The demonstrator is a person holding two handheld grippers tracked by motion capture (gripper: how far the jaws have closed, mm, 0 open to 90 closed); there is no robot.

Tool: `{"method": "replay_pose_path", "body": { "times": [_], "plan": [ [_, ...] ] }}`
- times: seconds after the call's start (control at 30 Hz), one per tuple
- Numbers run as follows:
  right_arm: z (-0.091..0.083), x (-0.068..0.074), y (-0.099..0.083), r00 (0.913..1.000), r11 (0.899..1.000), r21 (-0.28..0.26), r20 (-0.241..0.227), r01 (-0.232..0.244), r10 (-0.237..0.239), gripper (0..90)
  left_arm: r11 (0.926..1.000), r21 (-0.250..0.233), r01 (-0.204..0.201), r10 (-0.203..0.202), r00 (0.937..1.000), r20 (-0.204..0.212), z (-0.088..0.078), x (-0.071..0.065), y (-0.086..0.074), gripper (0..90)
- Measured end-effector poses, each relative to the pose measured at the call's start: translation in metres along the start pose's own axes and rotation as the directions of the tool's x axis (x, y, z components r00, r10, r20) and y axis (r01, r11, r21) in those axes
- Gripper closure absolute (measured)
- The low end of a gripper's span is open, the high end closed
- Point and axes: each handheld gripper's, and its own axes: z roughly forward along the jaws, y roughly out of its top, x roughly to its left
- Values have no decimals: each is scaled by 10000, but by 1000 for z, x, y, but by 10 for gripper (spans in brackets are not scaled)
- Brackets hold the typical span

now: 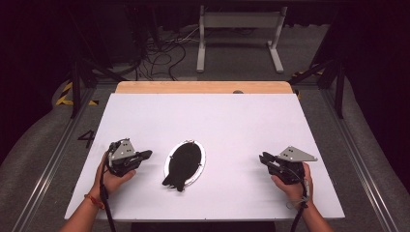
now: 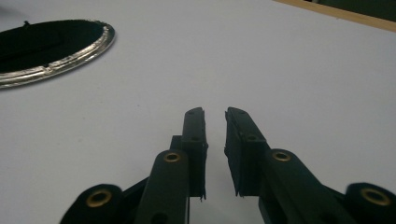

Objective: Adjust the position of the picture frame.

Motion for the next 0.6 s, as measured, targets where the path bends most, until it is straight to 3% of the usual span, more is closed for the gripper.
{"method": "replay_pose_path", "body": {
  "times": [0.13, 0.33, 0.4, 0.43, 0.5, 0.53, 0.6],
  "plan": [
    [8, 11, 6, 9995, 9995, 188, -218, 243, -238, 900, 10000, -3, -43, 43, 9997, 241, 2, 0, 3, 900],
    [29, 37, 24, 9973, 9965, 640, -537, 541, -507, 900, 9997, 118, 194, -200, 9982, 562, 7, -1, 1, 900],
    [36, 51, 30, 9937, 9934, 669, -680, 936, -891, 900, 9989, 26, 461, -461, 9920, 1177, 8, -1, -1, 900],
    [40, 58, 32, 9919, 9921, 697, -792, 1048, -992, 900, 9995, 93, 286, -295, 9932, 1125, 9, -5, -2, 900],
    [46, 71, 32, 9875, 9869, 868, -925, 1360, -1279, 900, 9992, 89, 399, -408, 9890, 1423, 7, -7, -5, 900],
    [46, 74, 31, 9855, 9849, 877, -952, 1491, -1407, 900, 9994, 8, 344, -341, 9888, 1451, 5, -9, -6, 900],
    [42, 75, 26, 9820, 9824, 849, -1044, 1664, -1573, 900, 9996, 284, 81, -121, 9894, 1448, 2, -16, -10, 900]
  ]
}}
